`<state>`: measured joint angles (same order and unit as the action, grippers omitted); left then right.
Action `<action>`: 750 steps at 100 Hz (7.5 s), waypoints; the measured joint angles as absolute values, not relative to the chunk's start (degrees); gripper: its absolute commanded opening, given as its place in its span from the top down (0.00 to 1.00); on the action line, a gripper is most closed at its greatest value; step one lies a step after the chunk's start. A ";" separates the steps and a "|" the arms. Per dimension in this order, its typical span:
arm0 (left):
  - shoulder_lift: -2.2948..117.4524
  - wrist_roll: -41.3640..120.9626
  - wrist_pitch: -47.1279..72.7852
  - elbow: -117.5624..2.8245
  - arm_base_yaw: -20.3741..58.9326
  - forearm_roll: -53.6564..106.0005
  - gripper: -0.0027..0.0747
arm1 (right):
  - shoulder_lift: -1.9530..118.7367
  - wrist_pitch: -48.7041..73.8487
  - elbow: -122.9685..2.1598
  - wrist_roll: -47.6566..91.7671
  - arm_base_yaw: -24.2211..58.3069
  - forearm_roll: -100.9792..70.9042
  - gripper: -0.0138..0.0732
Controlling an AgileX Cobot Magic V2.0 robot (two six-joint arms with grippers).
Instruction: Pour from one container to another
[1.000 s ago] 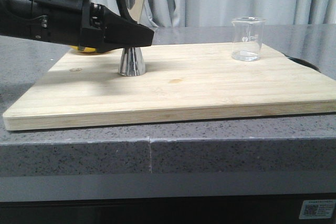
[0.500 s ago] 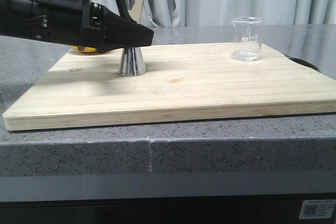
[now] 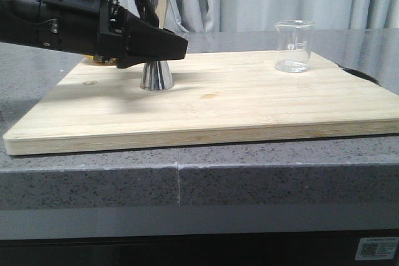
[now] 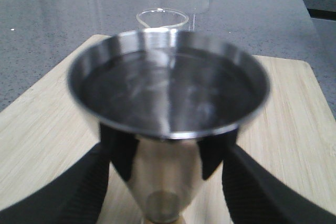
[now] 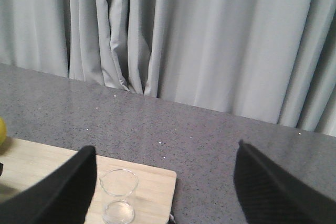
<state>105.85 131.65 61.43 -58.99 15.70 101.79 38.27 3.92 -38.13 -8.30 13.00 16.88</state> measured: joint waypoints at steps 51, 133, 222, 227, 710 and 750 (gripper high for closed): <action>105.85 125.57 61.34 -58.99 14.13 99.94 0.35 | 38.27 3.92 -38.13 -8.30 13.59 16.88 0.27; 102.71 119.66 63.88 -58.99 11.36 91.69 0.35 | 38.27 3.92 -38.13 -8.30 13.71 16.88 0.27; 78.31 102.08 66.94 -58.99 -1.65 84.50 0.38 | 38.27 3.92 -38.13 -8.30 13.71 16.88 0.27; 75.72 101.17 67.18 -58.99 -2.57 85.23 0.38 | 38.27 3.92 -38.13 -8.30 13.71 16.88 0.27; -0.35 -8.69 -1.80 0.23 -0.30 -1.56 0.99 | 5.31 20.41 -22.44 -8.30 -0.19 16.43 0.92; -0.35 -8.69 -1.28 0.23 -0.30 -3.32 0.99 | 5.31 20.41 -22.44 -8.30 -0.19 16.43 0.92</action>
<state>-0.35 -8.69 -1.28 0.23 -0.30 -3.32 5.31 20.41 -22.44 -8.30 -0.19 16.43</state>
